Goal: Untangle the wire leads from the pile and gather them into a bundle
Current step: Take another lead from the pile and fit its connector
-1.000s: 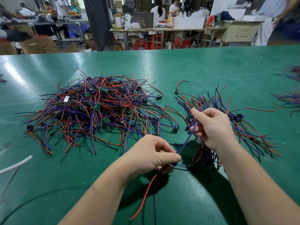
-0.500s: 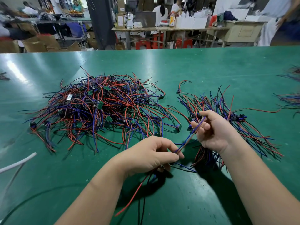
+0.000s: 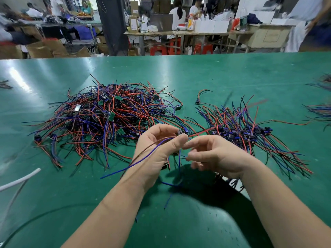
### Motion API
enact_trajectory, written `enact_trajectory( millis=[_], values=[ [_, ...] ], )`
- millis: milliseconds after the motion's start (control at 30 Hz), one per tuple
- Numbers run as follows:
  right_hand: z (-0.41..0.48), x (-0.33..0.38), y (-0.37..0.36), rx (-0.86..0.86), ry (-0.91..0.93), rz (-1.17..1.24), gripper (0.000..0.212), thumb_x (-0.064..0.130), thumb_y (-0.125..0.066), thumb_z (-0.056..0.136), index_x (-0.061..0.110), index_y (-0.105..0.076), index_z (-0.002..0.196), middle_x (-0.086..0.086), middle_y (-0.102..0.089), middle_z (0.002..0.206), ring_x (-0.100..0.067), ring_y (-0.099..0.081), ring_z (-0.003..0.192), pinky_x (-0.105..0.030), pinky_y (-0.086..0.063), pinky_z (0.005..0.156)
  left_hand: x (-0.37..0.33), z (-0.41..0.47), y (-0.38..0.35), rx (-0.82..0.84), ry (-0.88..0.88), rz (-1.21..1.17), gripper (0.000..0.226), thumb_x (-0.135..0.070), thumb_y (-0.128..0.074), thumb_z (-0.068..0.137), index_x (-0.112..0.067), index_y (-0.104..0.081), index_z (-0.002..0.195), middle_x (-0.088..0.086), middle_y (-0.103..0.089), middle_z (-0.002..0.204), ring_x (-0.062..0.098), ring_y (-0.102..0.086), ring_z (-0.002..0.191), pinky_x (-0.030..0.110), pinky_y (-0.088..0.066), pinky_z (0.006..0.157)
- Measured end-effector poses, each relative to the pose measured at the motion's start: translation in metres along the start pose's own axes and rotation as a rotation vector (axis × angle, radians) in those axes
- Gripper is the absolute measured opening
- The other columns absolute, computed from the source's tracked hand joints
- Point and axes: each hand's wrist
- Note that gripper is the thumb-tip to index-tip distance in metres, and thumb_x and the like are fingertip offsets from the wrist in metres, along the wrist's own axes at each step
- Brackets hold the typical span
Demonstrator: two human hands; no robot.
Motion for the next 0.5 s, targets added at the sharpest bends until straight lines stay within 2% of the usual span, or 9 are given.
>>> enact_trajectory(
  millis=[100, 200, 300, 367, 433, 500],
  values=[
    [0.005, 0.000, -0.009, 0.000, 0.139, 0.228, 0.013, 0.019, -0.074, 0.059, 0.016, -0.076, 0.072, -0.003, -0.067, 0.064, -0.009, -0.059, 0.051, -0.017, -0.048, 0.051, 0.002, -0.001, -0.004, -0.111, -0.174, 0.137, 0.032, -0.025, -0.087, 0.054, -0.018, -0.063, 0.074, -0.010, -0.067, 0.064, 0.000, -0.060, 0.059, 0.012, -0.046, 0.058],
    [0.010, 0.001, -0.009, -0.137, 0.216, 0.321, 0.008, 0.018, -0.068, 0.065, 0.015, -0.075, 0.064, -0.001, -0.065, 0.058, -0.006, -0.057, 0.048, -0.014, -0.048, 0.050, 0.007, -0.004, -0.005, -0.121, -0.243, 0.274, 0.031, -0.025, -0.089, 0.057, -0.022, -0.063, 0.074, -0.009, -0.068, 0.068, 0.004, -0.060, 0.060, 0.017, -0.049, 0.060],
    [0.010, 0.002, -0.007, -0.217, 0.216, 0.328, 0.014, 0.013, -0.063, 0.067, 0.016, -0.076, 0.064, 0.000, -0.064, 0.057, -0.006, -0.059, 0.049, -0.015, -0.049, 0.052, 0.014, -0.008, -0.006, -0.067, -0.305, 0.459, 0.024, -0.025, -0.084, 0.064, -0.029, -0.065, 0.080, -0.014, -0.068, 0.074, 0.002, -0.062, 0.065, 0.019, -0.050, 0.067],
    [0.010, 0.004, -0.005, -0.265, 0.218, 0.371, 0.013, 0.013, -0.063, 0.066, 0.015, -0.075, 0.062, -0.001, -0.065, 0.057, -0.005, -0.059, 0.049, -0.014, -0.049, 0.050, 0.012, -0.009, -0.008, 0.019, -0.356, 0.522, 0.025, -0.016, -0.079, 0.070, -0.035, -0.069, 0.085, -0.016, -0.071, 0.081, 0.000, -0.066, 0.072, 0.018, -0.050, 0.072],
    [0.009, 0.008, 0.000, -0.297, 0.222, 0.417, 0.012, 0.013, -0.063, 0.065, 0.012, -0.074, 0.063, -0.002, -0.064, 0.057, -0.005, -0.058, 0.047, -0.013, -0.049, 0.049, 0.011, -0.009, -0.008, 0.089, -0.425, 0.570, 0.034, -0.003, -0.068, 0.075, -0.033, -0.074, 0.090, -0.017, -0.072, 0.087, 0.000, -0.068, 0.081, 0.016, -0.049, 0.078],
    [0.007, 0.009, 0.005, -0.308, 0.220, 0.419, 0.010, 0.013, -0.063, 0.065, 0.010, -0.072, 0.069, -0.003, -0.064, 0.057, -0.004, -0.056, 0.045, -0.013, -0.049, 0.046, 0.010, -0.008, -0.009, 0.085, -0.379, 0.545, 0.037, 0.003, -0.060, 0.076, -0.029, -0.076, 0.089, -0.016, -0.073, 0.086, 0.002, -0.069, 0.083, 0.015, -0.049, 0.079]
  ],
)
Point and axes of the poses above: each hand's wrist, its own z-axis towards the middle knuckle, its own y-axis out of the back of the hand, x = y × z
